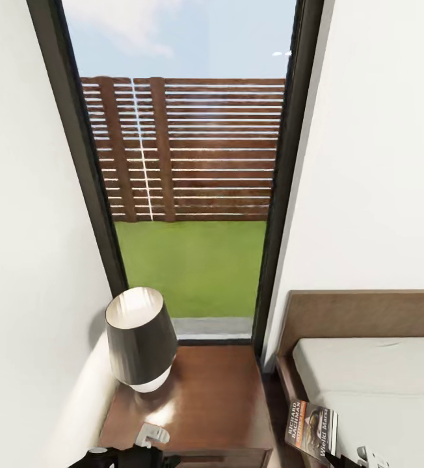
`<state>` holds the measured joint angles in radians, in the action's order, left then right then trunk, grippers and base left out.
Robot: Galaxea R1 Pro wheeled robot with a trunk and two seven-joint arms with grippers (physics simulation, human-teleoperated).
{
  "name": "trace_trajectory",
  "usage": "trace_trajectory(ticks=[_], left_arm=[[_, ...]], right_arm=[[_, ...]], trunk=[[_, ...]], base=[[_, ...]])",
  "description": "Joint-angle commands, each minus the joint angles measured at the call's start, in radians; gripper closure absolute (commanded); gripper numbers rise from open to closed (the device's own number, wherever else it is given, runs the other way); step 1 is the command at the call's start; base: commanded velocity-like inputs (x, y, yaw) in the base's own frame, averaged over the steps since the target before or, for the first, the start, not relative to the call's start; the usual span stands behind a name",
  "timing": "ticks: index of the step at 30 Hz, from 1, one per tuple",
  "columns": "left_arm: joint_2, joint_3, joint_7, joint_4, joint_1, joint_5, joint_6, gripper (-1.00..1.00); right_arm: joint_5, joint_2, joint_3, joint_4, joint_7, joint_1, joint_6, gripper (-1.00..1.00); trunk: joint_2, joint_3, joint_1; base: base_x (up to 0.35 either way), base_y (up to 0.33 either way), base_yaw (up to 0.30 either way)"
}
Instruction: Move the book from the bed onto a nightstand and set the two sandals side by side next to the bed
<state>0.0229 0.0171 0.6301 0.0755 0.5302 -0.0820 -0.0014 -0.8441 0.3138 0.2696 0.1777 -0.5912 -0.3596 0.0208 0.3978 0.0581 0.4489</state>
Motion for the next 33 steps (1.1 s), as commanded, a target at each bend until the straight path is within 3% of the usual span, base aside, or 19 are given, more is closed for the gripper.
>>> trace_trajectory(ticks=[1,10,20,33], left_arm=[[0.0,0.003,0.003,0.001,0.001,-0.009,0.0,-1.0],[0.0,0.003,0.003,0.001,0.0,-0.009,0.0,-1.0],[0.0,0.003,0.003,0.001,0.001,-0.009,0.0,-1.0],[0.0,0.003,0.003,0.001,0.0,-0.009,0.0,-1.0]], right_arm=[[-0.012,0.001,0.005,0.0,-0.002,-0.001,0.002,1.0],[-0.012,0.001,0.005,0.0,-0.002,-0.001,0.002,1.0],[-0.012,0.001,0.005,0.0,-0.002,-0.001,0.002,1.0],[-0.012,0.001,0.005,0.0,-0.002,-0.001,0.002,1.0]], trunk=[[0.002,0.002,0.001],[0.002,0.002,0.001],[0.002,0.002,0.001],[0.002,0.002,0.001]], base=[[0.264,0.0,0.0],[0.244,0.0,0.0],[0.046,0.0,0.0],[0.179,0.0,0.0]])
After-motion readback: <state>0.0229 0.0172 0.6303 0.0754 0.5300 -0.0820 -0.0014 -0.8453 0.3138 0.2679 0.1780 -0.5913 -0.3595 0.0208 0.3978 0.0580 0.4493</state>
